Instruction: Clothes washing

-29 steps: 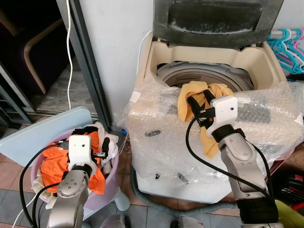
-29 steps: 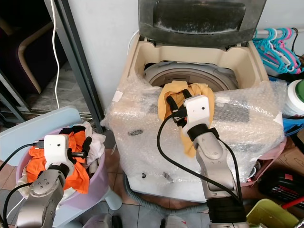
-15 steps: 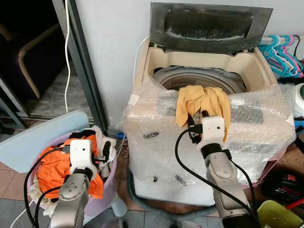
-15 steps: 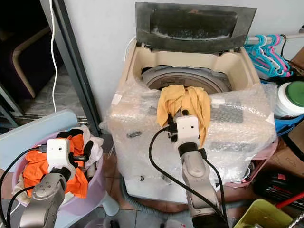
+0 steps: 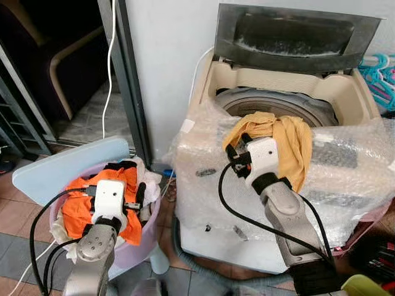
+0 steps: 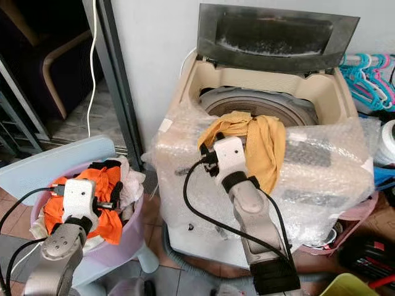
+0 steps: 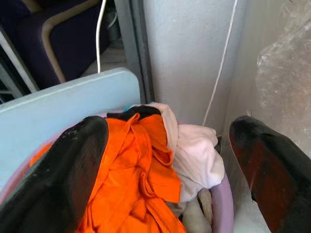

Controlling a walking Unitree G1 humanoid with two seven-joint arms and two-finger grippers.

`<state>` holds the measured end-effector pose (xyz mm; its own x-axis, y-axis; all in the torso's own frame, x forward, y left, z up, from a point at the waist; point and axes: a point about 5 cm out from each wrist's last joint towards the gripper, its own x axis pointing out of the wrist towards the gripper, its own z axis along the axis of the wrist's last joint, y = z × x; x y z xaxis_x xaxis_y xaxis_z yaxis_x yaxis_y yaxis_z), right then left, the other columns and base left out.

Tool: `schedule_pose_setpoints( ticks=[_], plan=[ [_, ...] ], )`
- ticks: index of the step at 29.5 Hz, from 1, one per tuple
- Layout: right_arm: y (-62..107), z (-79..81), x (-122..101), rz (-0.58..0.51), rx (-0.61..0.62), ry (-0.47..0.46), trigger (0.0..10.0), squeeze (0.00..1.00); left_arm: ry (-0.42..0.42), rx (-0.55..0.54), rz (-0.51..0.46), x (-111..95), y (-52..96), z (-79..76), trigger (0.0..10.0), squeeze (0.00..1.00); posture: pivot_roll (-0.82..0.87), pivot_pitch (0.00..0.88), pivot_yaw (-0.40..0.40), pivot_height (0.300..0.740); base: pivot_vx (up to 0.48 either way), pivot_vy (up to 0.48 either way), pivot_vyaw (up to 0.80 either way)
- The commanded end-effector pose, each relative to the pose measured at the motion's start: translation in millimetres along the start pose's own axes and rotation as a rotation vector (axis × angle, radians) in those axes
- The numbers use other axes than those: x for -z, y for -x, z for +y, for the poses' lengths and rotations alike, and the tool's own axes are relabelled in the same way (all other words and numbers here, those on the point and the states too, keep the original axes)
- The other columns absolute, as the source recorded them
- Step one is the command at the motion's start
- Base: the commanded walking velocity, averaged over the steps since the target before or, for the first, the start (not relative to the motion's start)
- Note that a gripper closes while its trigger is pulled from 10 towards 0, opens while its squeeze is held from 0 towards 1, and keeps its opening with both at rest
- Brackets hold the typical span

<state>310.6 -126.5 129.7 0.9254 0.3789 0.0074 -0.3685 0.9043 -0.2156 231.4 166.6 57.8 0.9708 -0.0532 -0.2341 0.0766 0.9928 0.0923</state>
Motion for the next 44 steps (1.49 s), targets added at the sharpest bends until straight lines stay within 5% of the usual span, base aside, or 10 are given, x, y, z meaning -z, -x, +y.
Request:
schedule_pose_setpoints(
  ticks=[1,10,23,25,26,34,36,38,41,44],
  plan=[
    [-6.2,-7.6,0,0.007,0.003,0.005,10.0,0.00,-0.013,0.007,0.008,-1,-2.1,-1.6,10.0,0.00,-0.04,0.000,0.011,0.740,0.000,0.000,0.00],
    [-34.7,-58.5,-39,-0.077,0.212,0.029,10.0,0.00,-0.008,-0.009,0.014,0,0.0,-0.6,10.0,0.00,-0.02,0.000,-0.005,0.740,0.000,0.000,0.00],
    [-6.2,-64.5,-16,-0.028,0.360,0.166,10.0,0.00,-0.009,0.002,0.029,1,0.7,-0.5,10.0,0.00,-0.03,0.002,0.010,0.740,0.000,0.000,0.00],
    [-0.9,-63.8,-12,-0.020,0.341,0.131,10.0,0.00,-0.010,0.000,0.031,1,0.8,-0.1,10.0,0.00,-0.04,0.004,0.012,0.740,0.000,0.000,0.00],
    [1.5,-55.9,-11,-0.056,0.292,0.016,10.0,0.00,-0.010,0.000,0.032,1,0.6,0.5,10.0,0.00,-0.04,0.005,0.014,0.740,0.000,0.000,0.00],
    [8.6,-32.4,-9,-0.096,0.202,-0.074,10.0,0.00,-0.027,-0.014,0.028,0,-1.5,1.5,10.0,0.00,-0.03,0.002,0.018,0.740,0.000,0.000,0.00],
    [7.2,-27.9,0,-0.025,0.174,-0.016,10.0,0.00,-0.027,-0.015,0.029,-1,-2.1,1.8,10.0,0.00,-0.03,0.002,0.018,0.740,0.000,0.000,0.00],
    [5.5,-29.5,13,0.072,0.185,0.055,10.0,0.00,-0.025,-0.016,0.032,-1,-2.6,1.9,10.0,0.00,-0.03,0.001,0.016,0.740,0.000,0.000,0.00],
    [4.4,-41.1,7,0.031,0.247,-0.058,10.0,0.00,-0.023,-0.018,0.034,0,-3.3,2.1,10.0,0.00,-0.03,0.000,0.015,0.740,0.000,0.000,0.00],
    [2.7,-49.1,4,0.028,0.288,-0.052,10.0,0.00,-0.020,-0.029,0.037,0,-3.7,2.8,10.0,0.00,-0.03,0.000,0.014,0.740,0.000,0.000,0.00]
  ],
)
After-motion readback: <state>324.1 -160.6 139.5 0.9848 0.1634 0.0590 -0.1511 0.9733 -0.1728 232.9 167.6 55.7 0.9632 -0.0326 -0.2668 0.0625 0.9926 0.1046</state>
